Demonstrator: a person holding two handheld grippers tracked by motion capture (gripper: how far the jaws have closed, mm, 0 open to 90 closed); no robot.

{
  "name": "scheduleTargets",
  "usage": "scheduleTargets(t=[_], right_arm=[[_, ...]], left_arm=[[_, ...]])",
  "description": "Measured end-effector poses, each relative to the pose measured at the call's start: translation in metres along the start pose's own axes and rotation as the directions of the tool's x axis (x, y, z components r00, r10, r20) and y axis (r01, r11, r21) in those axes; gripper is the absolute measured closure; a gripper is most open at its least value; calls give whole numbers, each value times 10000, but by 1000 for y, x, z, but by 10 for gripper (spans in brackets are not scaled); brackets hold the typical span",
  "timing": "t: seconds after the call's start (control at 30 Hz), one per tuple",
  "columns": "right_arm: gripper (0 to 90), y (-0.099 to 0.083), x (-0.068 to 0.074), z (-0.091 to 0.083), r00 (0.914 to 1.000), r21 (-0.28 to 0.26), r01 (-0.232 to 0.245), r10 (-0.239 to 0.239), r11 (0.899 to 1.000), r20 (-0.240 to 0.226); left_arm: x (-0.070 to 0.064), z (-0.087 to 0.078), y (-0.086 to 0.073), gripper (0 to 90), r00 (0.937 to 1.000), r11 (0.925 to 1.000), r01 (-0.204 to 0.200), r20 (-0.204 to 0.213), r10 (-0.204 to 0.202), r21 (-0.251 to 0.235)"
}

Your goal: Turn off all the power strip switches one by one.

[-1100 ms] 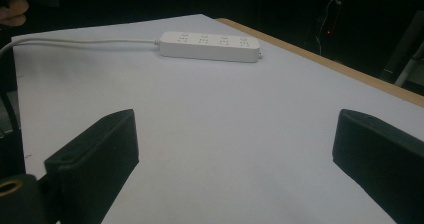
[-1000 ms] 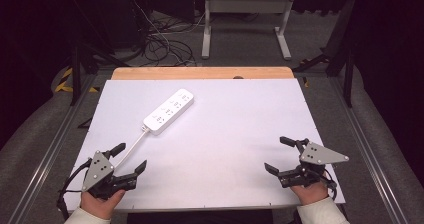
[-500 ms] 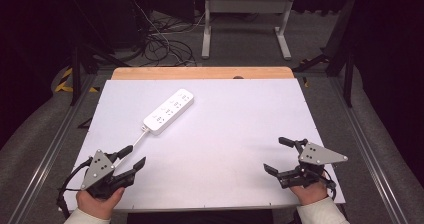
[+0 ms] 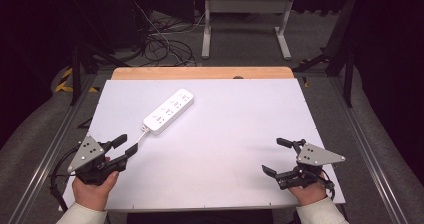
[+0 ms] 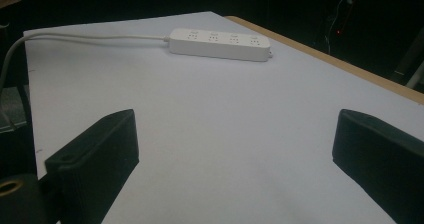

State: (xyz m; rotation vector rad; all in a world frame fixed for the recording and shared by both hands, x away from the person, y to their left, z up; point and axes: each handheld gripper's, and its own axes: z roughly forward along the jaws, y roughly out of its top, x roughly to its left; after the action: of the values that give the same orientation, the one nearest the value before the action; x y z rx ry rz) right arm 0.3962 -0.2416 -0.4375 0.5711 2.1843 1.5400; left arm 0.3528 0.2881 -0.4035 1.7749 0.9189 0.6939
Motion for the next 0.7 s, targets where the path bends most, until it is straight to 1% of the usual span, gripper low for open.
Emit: scheduleTargets(t=[0.03,0.07,0.1,0.13,0.17,0.23,0.3,0.4,0.43,0.5,0.53,0.57,0.6,0.63,0.67,0.7], right_arm=[[50,0,0,0,10000,-10,31,-31,10000,-20],[50,0,1,0,10000,16,82,-82,10000,13],[51,0,1,0,10000,20,93,-93,10000,1],[51,0,1,0,10000,24,83,-83,10000,-11],[51,0,1,0,10000,27,79,-79,10000,-17],[50,0,1,0,10000,32,83,-83,10000,-21],[51,0,1,0,10000,19,84,-84,10000,-24],[51,0,0,0,10000,-21,45,-45,10000,-68],[51,0,0,0,10000,-23,37,-38,10000,-68],[51,0,0,0,10000,-38,32,-33,10000,-67],[50,0,0,1,10000,-38,34,-34,10000,-72],[51,-1,1,1,10000,-39,27,-27,10000,-81],[51,-1,0,1,9999,-32,29,-29,10000,-103],[50,-1,0,1,9999,-34,24,-24,10000,-112],[51,-1,0,1,9999,-25,21,-21,10000,-118],[51,-1,0,1,9999,-18,9,-9,10000,-125]], left_arm=[[1,0,2,588,10000,10000,-76,-2,76,-11],[1,0,2,593,10000,10000,-76,-2,76,-11],[3,2,4,599,9996,10000,79,268,-80,24],[5,3,5,600,9994,9999,120,338,-120,27],[6,4,6,606,9992,9999,101,396,-107,134],[6,6,7,606,9991,9997,100,399,-108,209],[10,11,10,592,9981,9989,175,589,-201,438],[11,14,13,573,9985,9988,131,516,-155,466],[11,19,17,573,9992,9983,-27,408,4,579],[11,21,18,565,9994,9981,-79,354,57,613],[12,27,22,561,9995,9974,-154,292,134,699],[13,31,24,563,9994,9966,-198,295,175,799],[14,35,26,561,9989,9949,-293,384,257,966],[14,35,26,559,9989,9949,-293,384,257,966],[18,42,28,571,9979,9936,-235,625,167,1101],[19,46,29,583,9983,9941,-273,548,216,1051]])
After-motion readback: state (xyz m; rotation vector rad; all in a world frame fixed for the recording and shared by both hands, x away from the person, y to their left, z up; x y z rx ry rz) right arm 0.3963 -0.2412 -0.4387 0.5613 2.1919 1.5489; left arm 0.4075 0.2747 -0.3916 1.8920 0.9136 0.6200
